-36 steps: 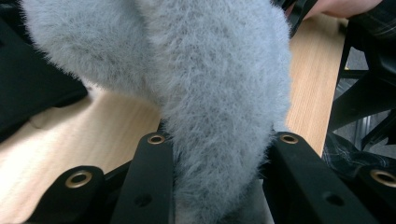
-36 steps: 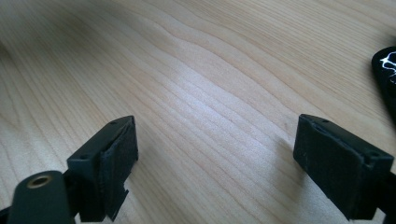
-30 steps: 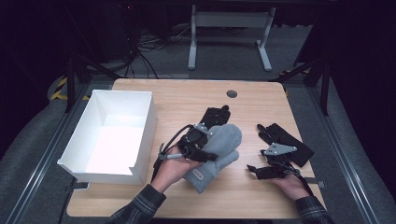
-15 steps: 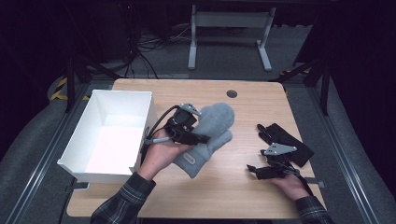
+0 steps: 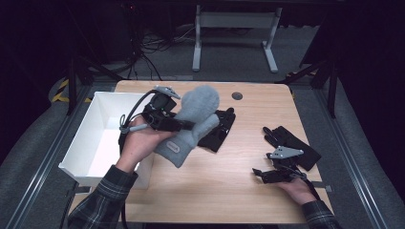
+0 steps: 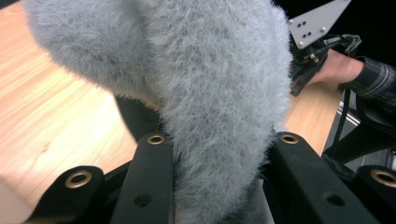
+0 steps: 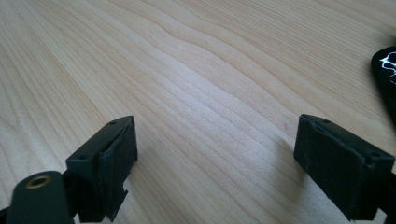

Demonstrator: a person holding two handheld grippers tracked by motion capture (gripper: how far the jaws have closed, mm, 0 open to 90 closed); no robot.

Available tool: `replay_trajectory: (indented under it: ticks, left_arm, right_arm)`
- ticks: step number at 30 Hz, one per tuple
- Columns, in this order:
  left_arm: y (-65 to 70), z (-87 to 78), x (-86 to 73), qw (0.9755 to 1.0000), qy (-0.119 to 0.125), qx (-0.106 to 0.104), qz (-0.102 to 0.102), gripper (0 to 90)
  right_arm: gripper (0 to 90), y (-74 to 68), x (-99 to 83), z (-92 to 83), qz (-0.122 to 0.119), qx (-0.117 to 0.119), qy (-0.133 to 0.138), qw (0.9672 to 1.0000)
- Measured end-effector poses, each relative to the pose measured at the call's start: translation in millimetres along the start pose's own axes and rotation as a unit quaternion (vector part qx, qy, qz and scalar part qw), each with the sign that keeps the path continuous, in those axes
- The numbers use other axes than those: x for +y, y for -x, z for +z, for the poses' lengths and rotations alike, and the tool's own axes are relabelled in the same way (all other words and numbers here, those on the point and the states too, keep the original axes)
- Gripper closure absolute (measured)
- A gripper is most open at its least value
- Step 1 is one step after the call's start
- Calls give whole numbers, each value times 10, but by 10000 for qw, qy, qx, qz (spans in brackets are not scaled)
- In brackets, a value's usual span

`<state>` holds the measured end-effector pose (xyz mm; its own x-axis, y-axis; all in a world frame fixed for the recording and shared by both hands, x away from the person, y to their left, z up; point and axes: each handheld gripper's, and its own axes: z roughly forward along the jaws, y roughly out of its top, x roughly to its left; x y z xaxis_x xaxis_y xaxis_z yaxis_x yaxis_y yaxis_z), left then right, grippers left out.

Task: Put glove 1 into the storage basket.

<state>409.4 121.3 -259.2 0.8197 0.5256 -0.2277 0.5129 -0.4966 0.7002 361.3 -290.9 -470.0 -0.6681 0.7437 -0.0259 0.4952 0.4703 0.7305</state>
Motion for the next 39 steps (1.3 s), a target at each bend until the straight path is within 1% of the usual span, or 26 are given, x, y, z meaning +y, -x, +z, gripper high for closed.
replay_trajectory:
  ticks: [2,8,10,11,12,13,15,16,17,18,21,22,23,24,27,28,29,30,31,32,33,34,35,36,39]
  left_arm:
    - [-17,-33,-6,10000,7,28,-26,718]
    - [-154,-282,-73,9996,75,196,-206,717]
    - [-218,-408,-115,9990,100,332,-290,717]
    - [-218,-408,-115,9990,100,332,-290,717]
    - [-258,-495,-148,9983,148,435,-349,717]
    - [-258,-495,-148,9983,148,435,-349,717]
    - [-308,-591,-189,9976,177,521,-414,717]
    - [-348,-658,-226,9969,190,609,-466,717]
    - [-377,-698,-256,9963,201,651,-516,717]
    - [-377,-698,-256,9963,201,651,-516,718]
    - [-471,-812,-370,9940,229,797,-714,717]
    - [-494,-829,-394,9935,237,830,-735,717]
    - [-494,-829,-394,9935,237,830,-735,717]
    - [-549,-866,-459,9922,269,876,-847,717]
    - [-627,-911,-561,9904,303,924,-986,717]
    - [-627,-911,-561,9904,303,924,-986,717]
    - [-678,-930,-629,9889,304,987,-1067,717]
    - [-703,-932,-666,9880,311,1022,-1113,717]
    - [-703,-932,-666,9880,311,1022,-1113,717]
    - [-759,-931,-740,9863,299,1065,-1223,717]
    - [-759,-931,-740,9863,299,1065,-1223,717]
    - [-822,-914,-815,9847,284,1094,-1328,717]
    - [-822,-914,-815,9847,284,1094,-1328,717]
    - [-878,-884,-887,9826,274,1138,-1442,717]
    - [-951,-823,-995,9798,248,1187,-1590,717]
  right_arm:
    - [138,0,0,0,-2,0,-1,10000]
    - [138,0,0,0,0,-1,-1,10000]
    - [138,0,0,0,0,0,-1,10000]
    - [138,0,0,0,0,0,-1,10000]
    - [138,0,1,1,1,-2,-1,10000]
    - [138,0,1,1,1,-2,-1,10000]
    - [138,0,1,1,2,-3,-1,10000]
    - [138,0,1,1,3,-3,-1,10000]
    - [138,0,1,1,1,-3,0,10000]
    - [138,0,1,1,1,-3,0,10000]
    - [138,0,1,1,3,-3,-1,10000]
    - [138,0,1,1,2,-4,-1,10000]
    - [138,0,1,1,3,-4,-1,10000]
    - [138,0,1,1,2,-3,-1,10000]
    - [138,-1,1,1,5,-8,-1,10000]
    - [138,-1,1,1,5,-8,-1,10000]
    - [138,-1,1,1,6,-9,-1,10000]
    - [137,-1,1,2,4,-9,-1,10000]
    - [137,-1,1,2,4,-9,-1,10000]
    - [137,0,1,2,4,-14,-2,10000]
    - [137,0,1,2,4,-14,-2,10000]
    - [137,-1,1,2,7,-12,0,10000]
    - [137,-1,1,2,7,-12,0,10000]
    - [137,-1,1,2,7,-12,-1,10000]
    - [138,-1,1,2,7,-14,-2,10000]
